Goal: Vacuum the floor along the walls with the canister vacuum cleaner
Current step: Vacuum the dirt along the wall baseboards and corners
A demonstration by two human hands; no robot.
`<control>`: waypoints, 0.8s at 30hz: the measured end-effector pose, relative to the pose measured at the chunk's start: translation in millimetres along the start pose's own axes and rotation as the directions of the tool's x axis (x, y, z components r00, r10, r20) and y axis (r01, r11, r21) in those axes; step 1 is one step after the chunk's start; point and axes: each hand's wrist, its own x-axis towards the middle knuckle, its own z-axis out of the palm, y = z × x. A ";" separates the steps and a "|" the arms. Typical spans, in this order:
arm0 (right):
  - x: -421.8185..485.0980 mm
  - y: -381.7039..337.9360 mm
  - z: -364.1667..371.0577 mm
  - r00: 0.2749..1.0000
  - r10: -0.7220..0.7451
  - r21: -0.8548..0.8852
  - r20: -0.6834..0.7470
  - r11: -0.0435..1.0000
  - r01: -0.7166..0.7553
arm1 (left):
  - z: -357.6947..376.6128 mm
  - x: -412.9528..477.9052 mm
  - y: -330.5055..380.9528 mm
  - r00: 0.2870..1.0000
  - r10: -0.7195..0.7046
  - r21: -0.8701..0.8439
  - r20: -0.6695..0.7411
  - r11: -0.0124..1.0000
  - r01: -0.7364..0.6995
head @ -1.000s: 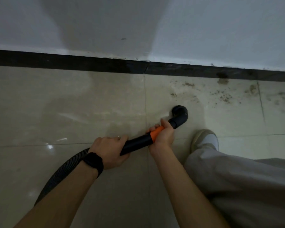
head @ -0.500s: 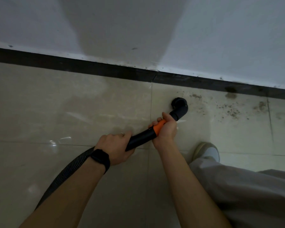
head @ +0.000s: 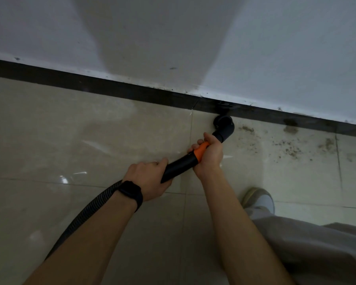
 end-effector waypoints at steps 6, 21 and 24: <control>0.3 14.3 19.8 1.000 0.014 -0.030 0.025 0.999 -0.013 | -1.9 -3.5 -20.9 0.998 -0.044 -0.024 -0.035 0.999 0.043; -27.5 88.9 65.7 0.986 0.110 -0.160 0.122 0.983 -0.090 | -0.9 -63.8 -92.8 0.977 -0.206 -0.079 -0.061 0.976 0.201; -27.4 86.5 44.6 0.997 0.064 -0.115 0.034 0.992 -0.060 | -1.0 -63.8 -80.6 0.990 -0.136 -0.029 -0.042 0.990 0.135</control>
